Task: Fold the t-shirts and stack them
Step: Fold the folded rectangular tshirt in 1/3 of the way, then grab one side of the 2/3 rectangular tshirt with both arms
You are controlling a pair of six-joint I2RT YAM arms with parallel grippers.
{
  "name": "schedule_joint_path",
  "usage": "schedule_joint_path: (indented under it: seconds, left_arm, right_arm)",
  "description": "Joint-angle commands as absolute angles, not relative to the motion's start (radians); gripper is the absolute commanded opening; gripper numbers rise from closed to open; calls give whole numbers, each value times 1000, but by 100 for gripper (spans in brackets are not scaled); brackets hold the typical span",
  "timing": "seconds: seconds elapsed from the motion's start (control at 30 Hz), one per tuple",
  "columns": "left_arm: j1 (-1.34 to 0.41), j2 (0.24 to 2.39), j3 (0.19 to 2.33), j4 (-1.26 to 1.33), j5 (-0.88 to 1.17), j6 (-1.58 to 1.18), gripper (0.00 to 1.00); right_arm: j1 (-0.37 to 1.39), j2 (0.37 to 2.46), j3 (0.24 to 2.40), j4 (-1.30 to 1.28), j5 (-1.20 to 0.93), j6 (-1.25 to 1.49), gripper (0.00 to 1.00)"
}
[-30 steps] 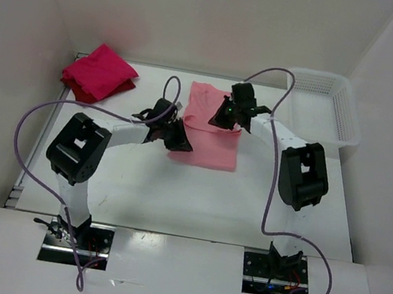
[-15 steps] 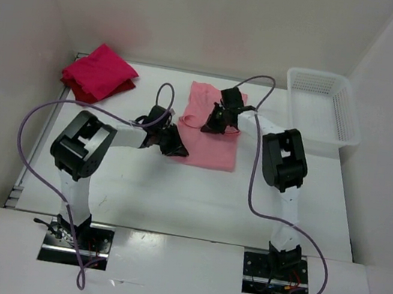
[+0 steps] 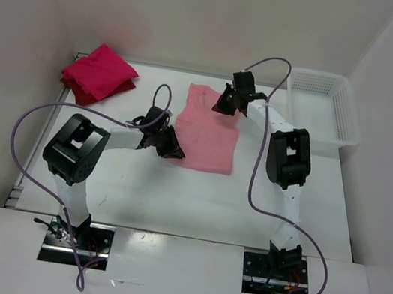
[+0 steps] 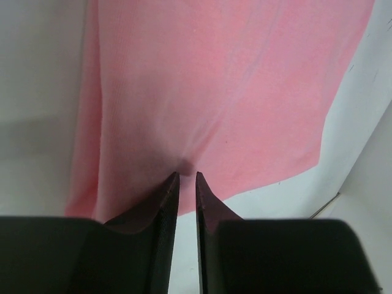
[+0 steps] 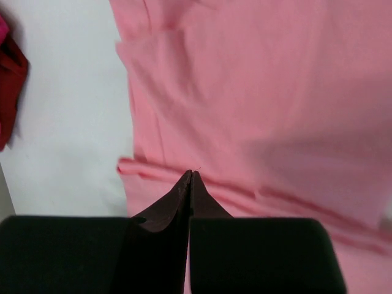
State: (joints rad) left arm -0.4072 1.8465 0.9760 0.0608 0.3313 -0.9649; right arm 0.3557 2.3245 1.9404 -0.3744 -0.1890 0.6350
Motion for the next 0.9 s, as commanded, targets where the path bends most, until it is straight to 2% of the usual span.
schedule_joint_path:
  seconds: [0.0, 0.1, 0.2, 0.37, 0.67, 0.87]
  left_arm:
    - [-408, 1778, 1035, -29, 299, -923, 24]
    - [-408, 1721, 1019, -51, 299, -911, 27]
    - [-368, 1645, 936, -60, 299, -911, 37]
    - [-324, 1572, 815, -71, 333, -890, 38]
    - [-324, 1749, 856, -66, 333, -857, 38]
    - [-270, 1730, 792, -66, 302, -879, 38]
  right_arm:
    - [354, 2123, 1772, -364, -153, 612, 0]
    - [354, 1969, 1548, -301, -224, 675, 0]
    - [365, 1803, 1309, -239, -215, 730, 0]
    - [365, 1646, 1041, -202, -195, 778, 0]
    - [365, 1637, 861, -161, -127, 802, 0]
    - [365, 1574, 785, -172, -89, 825, 0]
